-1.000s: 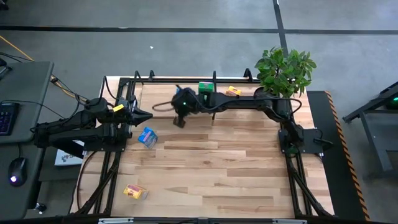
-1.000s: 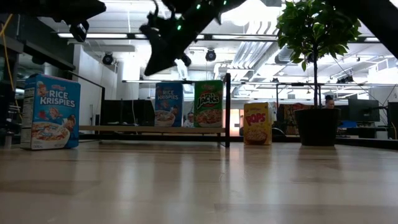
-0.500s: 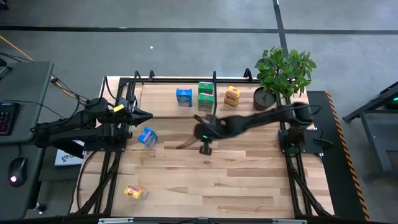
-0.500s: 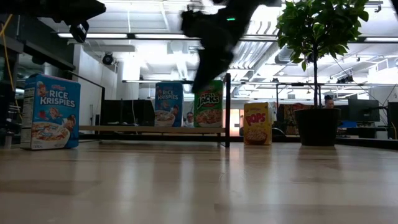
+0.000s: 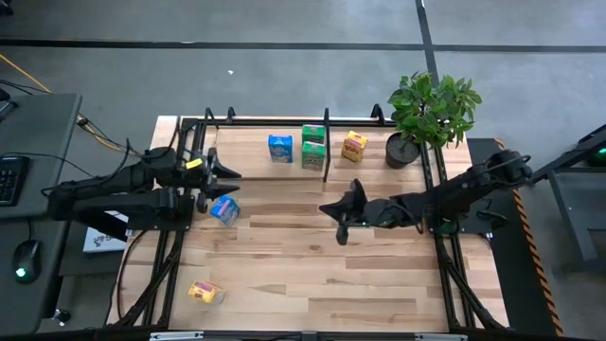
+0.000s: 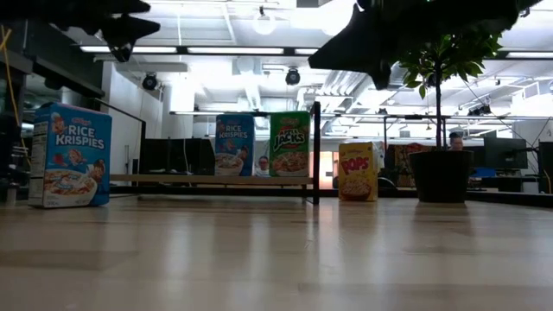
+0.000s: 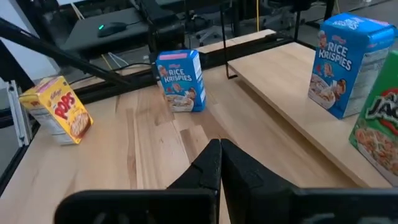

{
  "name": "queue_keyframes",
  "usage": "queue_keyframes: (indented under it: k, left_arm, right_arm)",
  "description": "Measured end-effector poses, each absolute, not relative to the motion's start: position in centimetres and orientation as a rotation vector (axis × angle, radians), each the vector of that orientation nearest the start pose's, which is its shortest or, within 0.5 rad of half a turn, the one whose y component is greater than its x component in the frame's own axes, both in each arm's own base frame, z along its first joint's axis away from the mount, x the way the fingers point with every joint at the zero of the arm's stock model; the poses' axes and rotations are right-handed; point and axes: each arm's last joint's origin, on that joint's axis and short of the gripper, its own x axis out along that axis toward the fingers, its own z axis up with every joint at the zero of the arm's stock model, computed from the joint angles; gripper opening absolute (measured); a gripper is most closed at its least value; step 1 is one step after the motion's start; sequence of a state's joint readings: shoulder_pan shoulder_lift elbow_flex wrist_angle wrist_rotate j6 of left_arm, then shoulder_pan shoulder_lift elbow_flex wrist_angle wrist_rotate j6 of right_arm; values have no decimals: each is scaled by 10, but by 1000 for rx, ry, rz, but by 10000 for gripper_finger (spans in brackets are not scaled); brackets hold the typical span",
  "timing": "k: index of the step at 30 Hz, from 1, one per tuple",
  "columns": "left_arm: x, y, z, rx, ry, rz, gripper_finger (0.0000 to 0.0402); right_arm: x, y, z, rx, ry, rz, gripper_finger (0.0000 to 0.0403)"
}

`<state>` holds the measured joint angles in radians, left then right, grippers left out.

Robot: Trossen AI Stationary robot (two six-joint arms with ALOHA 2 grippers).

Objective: Stack cereal on shelf
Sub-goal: Put the blue cereal box aligned with the other blue cereal box on the shelf

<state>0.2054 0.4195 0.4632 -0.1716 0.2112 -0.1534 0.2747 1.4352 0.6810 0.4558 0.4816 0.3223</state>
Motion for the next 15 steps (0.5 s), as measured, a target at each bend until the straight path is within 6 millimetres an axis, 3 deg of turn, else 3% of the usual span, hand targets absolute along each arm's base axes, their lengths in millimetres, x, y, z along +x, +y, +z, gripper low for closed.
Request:
queue_keyframes:
  k: [8,15]
  left_arm:
    - [133,14,287,-116,141,-99,293]
    - [136,12,288,-187,142,-103,308]
  right_arm:
    - [286,59,213,227,227,-274,0]
    - [287,55,213,229,223,-284,0]
